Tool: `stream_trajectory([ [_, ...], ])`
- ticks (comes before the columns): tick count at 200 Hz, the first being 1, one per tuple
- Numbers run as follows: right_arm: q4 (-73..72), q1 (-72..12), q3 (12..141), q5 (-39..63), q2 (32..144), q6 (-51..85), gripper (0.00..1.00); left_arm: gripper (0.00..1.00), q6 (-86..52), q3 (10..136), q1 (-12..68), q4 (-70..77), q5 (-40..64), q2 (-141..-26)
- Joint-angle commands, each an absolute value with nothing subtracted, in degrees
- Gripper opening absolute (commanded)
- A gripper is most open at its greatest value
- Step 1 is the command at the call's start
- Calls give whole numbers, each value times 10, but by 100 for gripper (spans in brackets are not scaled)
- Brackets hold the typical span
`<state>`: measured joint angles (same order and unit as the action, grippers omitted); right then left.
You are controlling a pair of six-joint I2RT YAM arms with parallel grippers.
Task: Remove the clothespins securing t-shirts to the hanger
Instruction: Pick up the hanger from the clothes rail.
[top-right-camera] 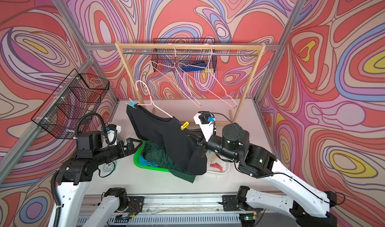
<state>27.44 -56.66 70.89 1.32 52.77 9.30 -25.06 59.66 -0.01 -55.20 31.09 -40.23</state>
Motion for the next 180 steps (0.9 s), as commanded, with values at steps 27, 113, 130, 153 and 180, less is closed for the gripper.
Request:
stream_trajectory([
  [27, 205, -569, 662, 14, 513, 122, 0, 100, -235, 650, -3, -572, 335, -403],
  [113, 169, -568, 610, 17, 528, 137, 0, 94, -249, 663, -3, -512, 392, -405],
  [130, 162, -568, 602, 17, 530, 140, 0, 92, -248, 671, -3, -501, 400, -406],
  [153, 154, -569, 593, 22, 536, 144, 0, 89, -259, 680, -3, -477, 412, -414],
  [180, 158, -569, 589, 30, 549, 146, 0, 84, -288, 694, -3, -432, 429, -429],
])
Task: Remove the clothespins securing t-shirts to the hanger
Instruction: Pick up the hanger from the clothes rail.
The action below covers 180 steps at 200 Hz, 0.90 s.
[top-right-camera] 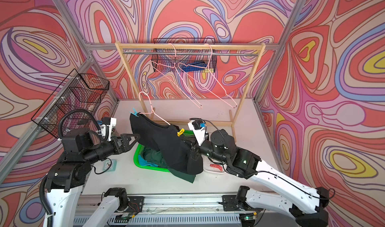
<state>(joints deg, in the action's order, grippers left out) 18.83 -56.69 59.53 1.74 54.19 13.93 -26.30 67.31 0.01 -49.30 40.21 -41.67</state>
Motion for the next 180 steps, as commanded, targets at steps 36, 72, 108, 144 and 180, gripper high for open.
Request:
stream_trajectory([
  [36, 154, -569, 576, 41, 555, 152, 0, 81, -312, 714, -3, -383, 434, -452],
  [72, 151, -568, 568, 48, 559, 152, 0, 75, -359, 699, -3, -301, 449, -467],
  [108, 147, -568, 564, 52, 557, 152, 0, 68, -387, 688, -2, -235, 449, -476],
  [144, 145, -568, 562, 56, 559, 152, 0, 63, -396, 683, 17, -187, 442, -490],
  [180, 145, -568, 562, 58, 560, 151, 0, 62, -352, 695, 80, -186, 406, -520],
])
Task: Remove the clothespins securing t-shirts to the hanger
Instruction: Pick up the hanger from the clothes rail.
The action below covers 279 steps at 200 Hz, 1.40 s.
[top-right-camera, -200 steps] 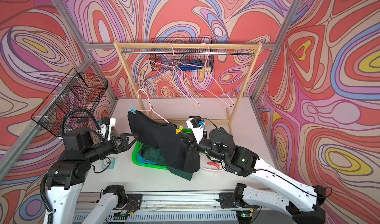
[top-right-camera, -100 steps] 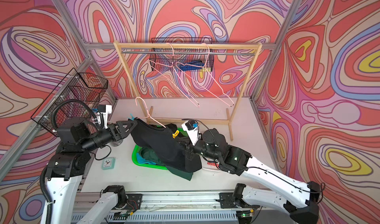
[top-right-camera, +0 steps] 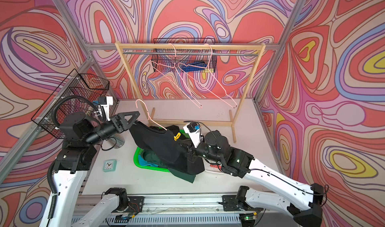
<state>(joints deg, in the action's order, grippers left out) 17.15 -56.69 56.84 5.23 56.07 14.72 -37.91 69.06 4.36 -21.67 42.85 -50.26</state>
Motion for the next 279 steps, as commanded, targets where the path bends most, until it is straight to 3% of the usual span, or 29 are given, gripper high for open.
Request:
stream_trajectory([
  [1, 145, -568, 562, 59, 560, 150, 0, 62, -351, 696, 82, -187, 404, -521],
  [56, 146, -568, 563, 59, 556, 152, 0, 58, -314, 693, 115, -184, 360, -542],
  [80, 145, -568, 563, 59, 558, 153, 0, 47, -314, 695, 116, -175, 367, -553],
  [135, 144, -569, 565, 62, 562, 156, 0, 41, -293, 696, 119, -177, 373, -567],
  [159, 142, -569, 566, 65, 567, 158, 0, 19, -287, 697, 120, -168, 381, -577],
  [193, 147, -569, 580, 66, 586, 159, 0, 0, -278, 693, 120, -155, 398, -593],
  [236, 153, -568, 586, 62, 602, 168, 0, 0, -251, 674, 124, -133, 398, -591],
  [258, 174, -569, 603, 54, 611, 173, 25, 0, -234, 658, 124, -133, 387, -577],
  [279, 213, -568, 631, 42, 620, 180, 41, 0, -219, 651, 124, -141, 381, -569],
])
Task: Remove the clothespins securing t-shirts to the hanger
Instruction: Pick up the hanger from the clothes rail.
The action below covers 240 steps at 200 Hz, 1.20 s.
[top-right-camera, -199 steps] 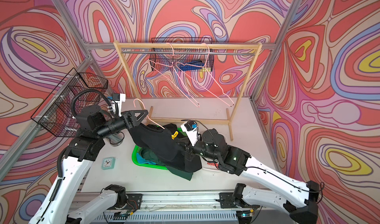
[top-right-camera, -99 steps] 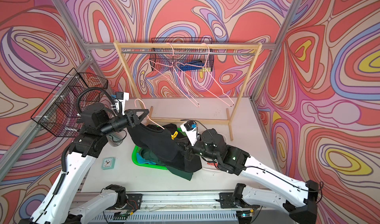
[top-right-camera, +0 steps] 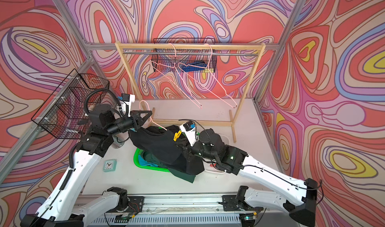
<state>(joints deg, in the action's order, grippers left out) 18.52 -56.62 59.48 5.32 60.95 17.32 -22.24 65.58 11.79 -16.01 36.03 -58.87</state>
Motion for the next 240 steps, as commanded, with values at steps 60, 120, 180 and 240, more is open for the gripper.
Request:
stream_trajectory([
  [60, 258, -569, 648, 9, 589, 198, 54, 0, -191, 634, 129, -148, 391, -572],
  [120, 270, -568, 673, -40, 571, 181, 62, 0, -177, 624, 129, -180, 376, -559],
  [180, 293, -568, 728, -7, 619, 193, 63, 0, -156, 616, 129, -199, 349, -540],
  [240, 301, -569, 730, 14, 645, 230, 63, 0, -163, 609, 129, -192, 348, -542],
])
